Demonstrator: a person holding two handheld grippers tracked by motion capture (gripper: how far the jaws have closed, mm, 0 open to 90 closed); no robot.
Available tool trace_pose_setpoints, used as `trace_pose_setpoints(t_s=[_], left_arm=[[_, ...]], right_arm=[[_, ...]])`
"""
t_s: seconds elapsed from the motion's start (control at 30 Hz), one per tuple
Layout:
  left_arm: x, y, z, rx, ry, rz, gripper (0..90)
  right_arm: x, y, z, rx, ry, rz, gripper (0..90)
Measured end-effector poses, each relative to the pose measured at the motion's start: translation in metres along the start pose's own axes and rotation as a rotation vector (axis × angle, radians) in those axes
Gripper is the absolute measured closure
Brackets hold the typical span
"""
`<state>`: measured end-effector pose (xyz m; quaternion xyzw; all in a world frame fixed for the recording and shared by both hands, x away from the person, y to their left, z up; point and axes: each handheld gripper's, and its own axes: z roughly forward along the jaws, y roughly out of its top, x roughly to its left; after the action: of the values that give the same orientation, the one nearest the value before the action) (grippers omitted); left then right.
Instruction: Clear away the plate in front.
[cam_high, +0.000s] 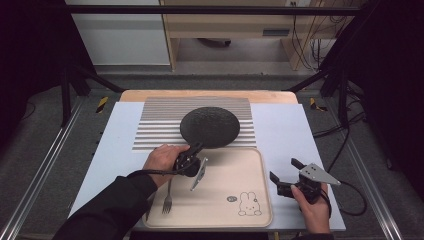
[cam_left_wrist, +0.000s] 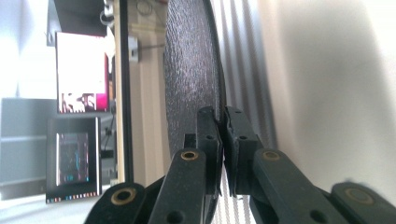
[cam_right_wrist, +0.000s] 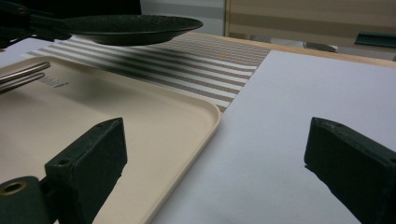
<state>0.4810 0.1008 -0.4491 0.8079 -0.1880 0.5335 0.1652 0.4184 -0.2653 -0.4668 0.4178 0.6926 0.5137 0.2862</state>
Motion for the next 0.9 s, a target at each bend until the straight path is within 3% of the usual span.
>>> trace_pose_setpoints(t_s=[0.27, 0.37, 0.5, 0.9], left_arm=[[-0.012, 0.008, -0.024, -0.042, -0.002, 0.024, 85.4], [-0.017, 0.007, -0.031, -0.044, -0.002, 0.039, 85.5], [-0.022, 0.006, -0.041, -0.049, -0.011, 0.026, 85.3], [-0.041, 0.008, -0.068, -0.067, -0.016, 0.065, 84.8]], right_arm=[[-0.001, -0.001, 0.000, -0.001, -0.006, 0.004, 5.9], [-0.001, -0.001, 0.000, -0.002, -0.006, 0.006, 5.8], [-0.001, -0.001, 0.000, 0.000, -0.007, 0.007, 5.8], [-0.001, -0.001, 0.001, 0.000, -0.008, 0.009, 5.8]])
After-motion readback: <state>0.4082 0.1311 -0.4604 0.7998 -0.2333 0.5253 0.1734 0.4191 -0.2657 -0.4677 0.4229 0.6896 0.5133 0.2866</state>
